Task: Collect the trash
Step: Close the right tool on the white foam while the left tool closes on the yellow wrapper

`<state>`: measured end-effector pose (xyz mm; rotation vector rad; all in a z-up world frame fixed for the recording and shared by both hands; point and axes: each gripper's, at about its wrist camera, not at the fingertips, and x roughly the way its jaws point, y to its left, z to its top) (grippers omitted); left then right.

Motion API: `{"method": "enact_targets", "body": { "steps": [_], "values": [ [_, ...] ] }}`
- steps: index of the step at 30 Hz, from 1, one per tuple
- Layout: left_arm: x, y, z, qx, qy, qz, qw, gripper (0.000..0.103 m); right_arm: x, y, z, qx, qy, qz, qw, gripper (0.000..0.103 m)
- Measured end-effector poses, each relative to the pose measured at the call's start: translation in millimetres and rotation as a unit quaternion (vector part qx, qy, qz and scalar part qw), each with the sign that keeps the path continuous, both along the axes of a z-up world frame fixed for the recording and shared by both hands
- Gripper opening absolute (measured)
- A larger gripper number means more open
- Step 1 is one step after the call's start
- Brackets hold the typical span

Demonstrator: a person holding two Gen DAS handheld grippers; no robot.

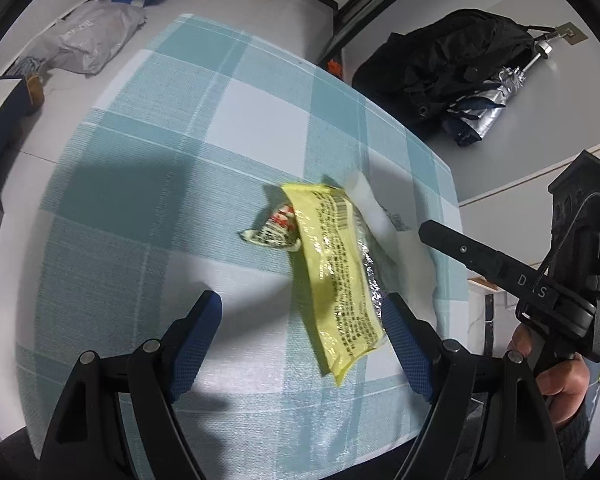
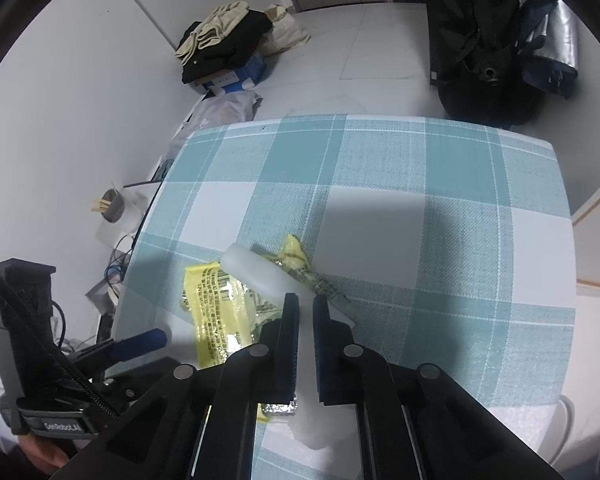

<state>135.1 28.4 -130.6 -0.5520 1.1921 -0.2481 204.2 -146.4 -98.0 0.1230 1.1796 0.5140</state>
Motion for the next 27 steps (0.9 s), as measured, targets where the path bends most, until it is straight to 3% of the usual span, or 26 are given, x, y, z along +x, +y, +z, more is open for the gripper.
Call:
{"method": "enact_targets", "body": {
  "steps": [5,7,9,11,18,23,27],
  "values": [
    [3.2,-5.1,-1.8,-0.001,0.004,-0.002,1.0,0.079,1.7,-10.8,3.1,0.024,0.002,-0.012,1.0,0.01],
    [4.0,-7.0,-0.7,-0.001,0.001,-0.005,1.0,0.079,1.9,-13.7,4.0,0.026,0.002,-0.011,1.0,0.017],
    [4.2,-8.2,-0.7,-0.003,0.001,-0.006,1.0,0.079,1.8,-14.8,0.8,0.025,0.009,-0.01,1.0,0.042],
    [4.8,-10.0,-1.6,-0.002,0.002,-0.008,1.0,0.079,1.9,-13.2,-3.2,0.022,0.017,-0.005,1.0,0.047],
    [5.4,-12.9,-1.8,-0.004,0.0,-0.013,0.9999,0.079,4.1,2.2,-15.1,-0.01,0.023,0.022,0.999,0.047],
    [6.5,-15.6,-2.3,-0.008,-0.005,-0.017,0.9998,0.079,-1.1,9.3,-12.9,-0.01,0.017,0.045,0.999,0.027],
    [8.5,-18.7,-2.5,-0.017,-0.01,-0.02,0.9996,0.079,-3.4,6.8,-11.9,-0.014,0.012,0.043,0.999,0.025]
  ]
}}
